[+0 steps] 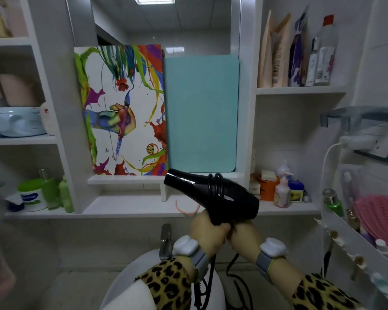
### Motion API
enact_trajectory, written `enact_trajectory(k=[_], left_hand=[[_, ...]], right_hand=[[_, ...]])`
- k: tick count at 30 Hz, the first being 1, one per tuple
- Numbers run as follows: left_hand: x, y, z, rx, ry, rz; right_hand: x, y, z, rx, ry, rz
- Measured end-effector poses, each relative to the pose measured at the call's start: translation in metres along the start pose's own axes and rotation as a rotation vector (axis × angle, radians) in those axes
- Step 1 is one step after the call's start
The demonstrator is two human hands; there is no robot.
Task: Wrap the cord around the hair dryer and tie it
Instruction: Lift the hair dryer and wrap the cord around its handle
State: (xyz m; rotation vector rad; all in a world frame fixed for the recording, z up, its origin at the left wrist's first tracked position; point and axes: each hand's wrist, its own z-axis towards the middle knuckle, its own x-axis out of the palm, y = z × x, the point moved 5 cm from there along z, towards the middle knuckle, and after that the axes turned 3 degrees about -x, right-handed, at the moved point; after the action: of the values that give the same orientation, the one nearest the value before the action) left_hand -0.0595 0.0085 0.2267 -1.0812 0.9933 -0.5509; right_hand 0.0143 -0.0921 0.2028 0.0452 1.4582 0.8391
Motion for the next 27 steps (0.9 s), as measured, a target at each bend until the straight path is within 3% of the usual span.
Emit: enact_trajectory(k=[6,12,21,27], left_hand=[[-0.016,0.002,0.024,0.02,-0.133,0.097],[-0.025,-0.001,0.03,0.086,-0.183,0.227],[-0.047,0.014,0.031,-0.014,-0.095,0.027],[-0.059,0.016,0.037,-0.001,-0.079,0.044]], right_hand=[[-0.017,0.02,-0.01,-0.14,-0.156,0.264],[-0.007,0.043,-0.007,-0.221,-0.125,0.181],[0.005,0.053,-0.017,-0.4,-0.133,0.126],[-0.01,0.056,-0.017,-0.413,-0.146,-0.025]])
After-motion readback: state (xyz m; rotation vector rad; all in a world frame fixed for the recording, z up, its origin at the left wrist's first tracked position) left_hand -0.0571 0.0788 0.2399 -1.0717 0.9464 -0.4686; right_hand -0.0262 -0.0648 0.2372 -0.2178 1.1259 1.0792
